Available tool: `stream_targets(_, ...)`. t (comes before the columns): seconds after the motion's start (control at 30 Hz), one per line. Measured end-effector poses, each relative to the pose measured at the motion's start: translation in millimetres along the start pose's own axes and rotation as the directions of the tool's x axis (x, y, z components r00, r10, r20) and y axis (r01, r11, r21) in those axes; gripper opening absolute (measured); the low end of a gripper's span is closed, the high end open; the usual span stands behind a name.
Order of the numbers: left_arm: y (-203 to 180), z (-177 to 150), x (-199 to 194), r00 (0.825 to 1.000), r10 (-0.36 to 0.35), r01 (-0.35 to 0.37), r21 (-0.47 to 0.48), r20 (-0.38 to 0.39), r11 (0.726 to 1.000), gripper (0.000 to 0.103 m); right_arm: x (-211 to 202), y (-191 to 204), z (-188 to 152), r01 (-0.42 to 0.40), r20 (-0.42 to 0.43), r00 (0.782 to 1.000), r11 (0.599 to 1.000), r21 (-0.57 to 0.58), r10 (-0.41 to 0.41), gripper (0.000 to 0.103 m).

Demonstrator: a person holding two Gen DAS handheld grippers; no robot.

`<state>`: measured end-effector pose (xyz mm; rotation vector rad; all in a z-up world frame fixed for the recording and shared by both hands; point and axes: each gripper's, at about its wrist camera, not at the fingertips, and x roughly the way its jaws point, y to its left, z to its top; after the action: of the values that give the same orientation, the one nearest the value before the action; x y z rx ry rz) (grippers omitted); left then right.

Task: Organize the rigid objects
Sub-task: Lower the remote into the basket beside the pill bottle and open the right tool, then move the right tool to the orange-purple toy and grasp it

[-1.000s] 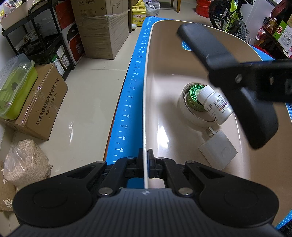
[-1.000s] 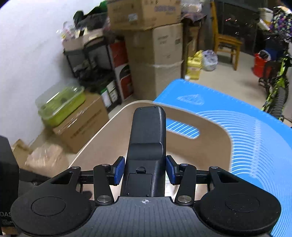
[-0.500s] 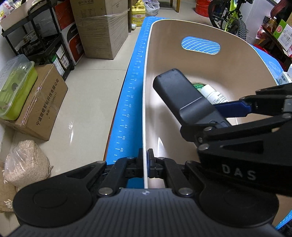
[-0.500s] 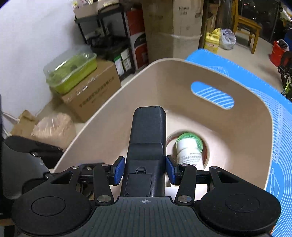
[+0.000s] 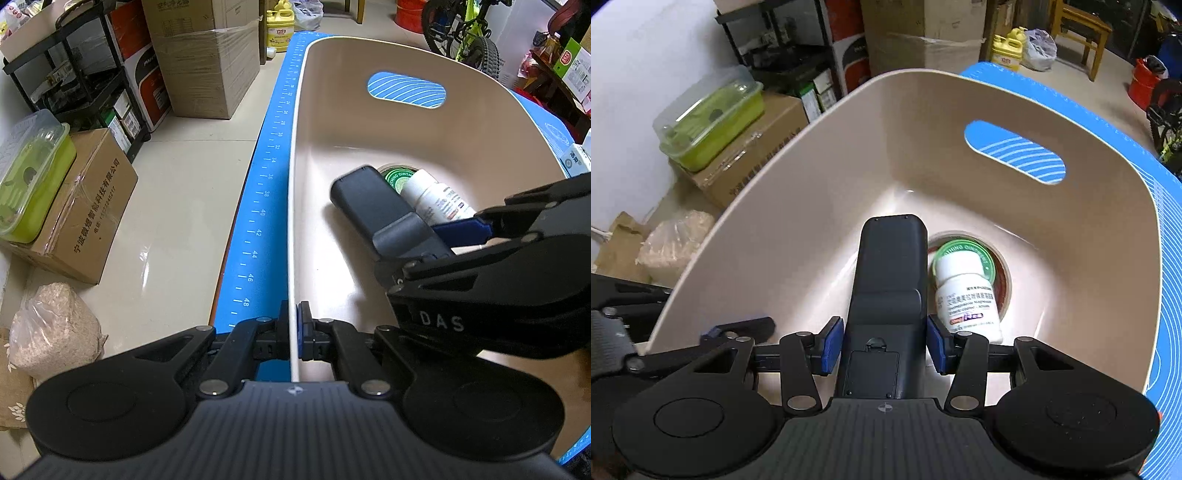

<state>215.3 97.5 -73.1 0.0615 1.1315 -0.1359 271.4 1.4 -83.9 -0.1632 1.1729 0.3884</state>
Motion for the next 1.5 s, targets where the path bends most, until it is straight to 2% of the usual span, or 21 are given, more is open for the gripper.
stream_targets(0.37, 0, 0, 0, 1.0, -0.001, 0.001, -0.001, 0.0, 1.0, 0.004, 9, 7, -2, 0.053, -0.022, 0.998, 0.998, -0.027, -0.053, 0.054)
stream_targets(0.4, 0, 0, 0, 1.0, -0.001, 0.001, 0.0, 0.0, 1.0, 0.004, 10, 7, -1, 0.055, -0.027, 0.998, 0.998, -0.023, -0.056, 0.06)
stream_targets(0.53, 1, 0, 0, 1.0, -0.002, 0.002, 0.0, 0.0, 1.0, 0.004, 11, 8, -1, 0.07, -0.02, 0.997, 0.997, -0.027, -0.071, 0.062)
stream_targets(0.7, 1, 0, 0, 1.0, -0.002, 0.002, -0.001, 0.0, 1.0, 0.004, 14, 6, 0, 0.081, -0.028, 0.996, 0.996, -0.027, -0.081, 0.073)
stream_targets(1.1, 0, 0, 0, 1.0, -0.001, 0.001, -0.001, 0.0, 1.0, 0.004, 8, -12, -12, 0.028, -0.065, 0.998, 0.998, 0.063, -0.024, 0.081)
stream_targets(1.5, 1, 0, 0, 1.0, 0.001, -0.001, -0.001, 0.0, 1.0, 0.004, -66, -34, -22, -0.078, 0.059, 0.996, 0.992, 0.1, 0.072, 0.083)
